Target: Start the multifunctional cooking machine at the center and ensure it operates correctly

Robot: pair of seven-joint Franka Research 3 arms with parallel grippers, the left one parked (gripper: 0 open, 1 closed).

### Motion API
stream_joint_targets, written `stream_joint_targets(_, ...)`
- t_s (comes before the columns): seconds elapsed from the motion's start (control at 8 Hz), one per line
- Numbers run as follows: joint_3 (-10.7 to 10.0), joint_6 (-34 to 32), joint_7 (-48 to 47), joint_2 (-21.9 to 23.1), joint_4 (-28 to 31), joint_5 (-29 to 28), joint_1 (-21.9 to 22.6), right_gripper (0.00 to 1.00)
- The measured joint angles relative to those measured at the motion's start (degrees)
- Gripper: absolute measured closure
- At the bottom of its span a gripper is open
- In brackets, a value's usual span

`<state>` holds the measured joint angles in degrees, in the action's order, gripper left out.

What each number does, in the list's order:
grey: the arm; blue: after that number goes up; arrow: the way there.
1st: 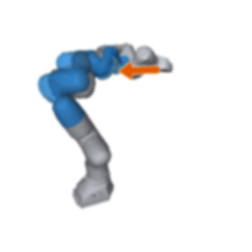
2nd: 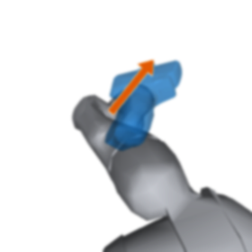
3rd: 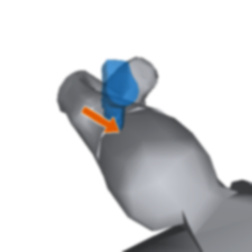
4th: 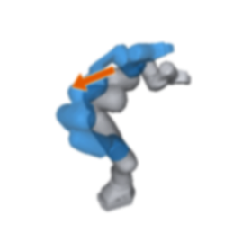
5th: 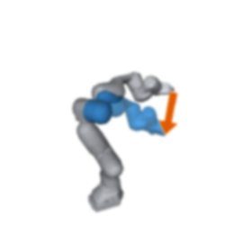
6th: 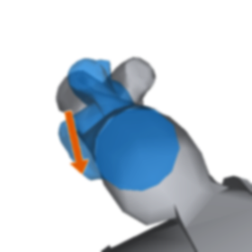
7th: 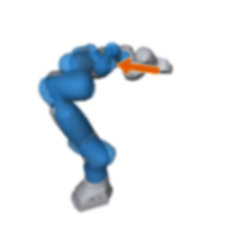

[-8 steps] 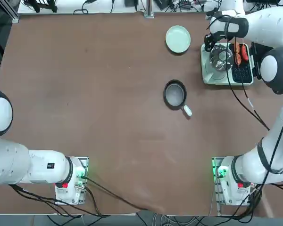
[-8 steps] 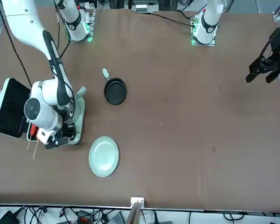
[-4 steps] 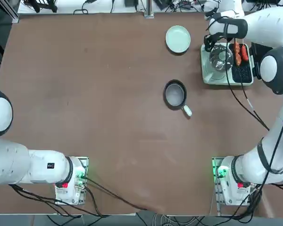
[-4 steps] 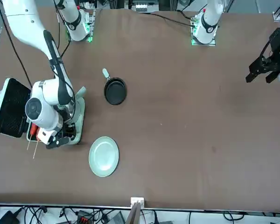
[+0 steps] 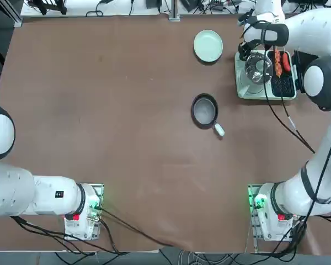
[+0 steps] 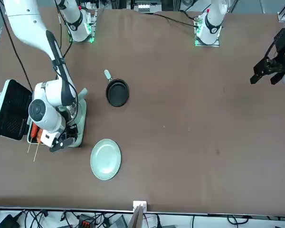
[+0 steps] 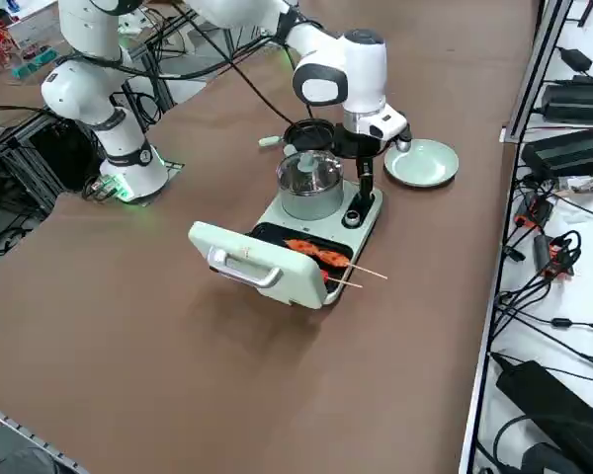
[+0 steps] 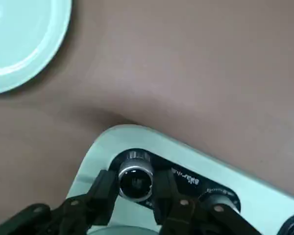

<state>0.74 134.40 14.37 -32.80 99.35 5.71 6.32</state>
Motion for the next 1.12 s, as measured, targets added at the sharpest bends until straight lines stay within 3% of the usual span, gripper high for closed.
stream_joint_targets(1.12, -0.23, -0.52, 42.83, 0.01, -0.37, -1.30, -0.20, 0.58)
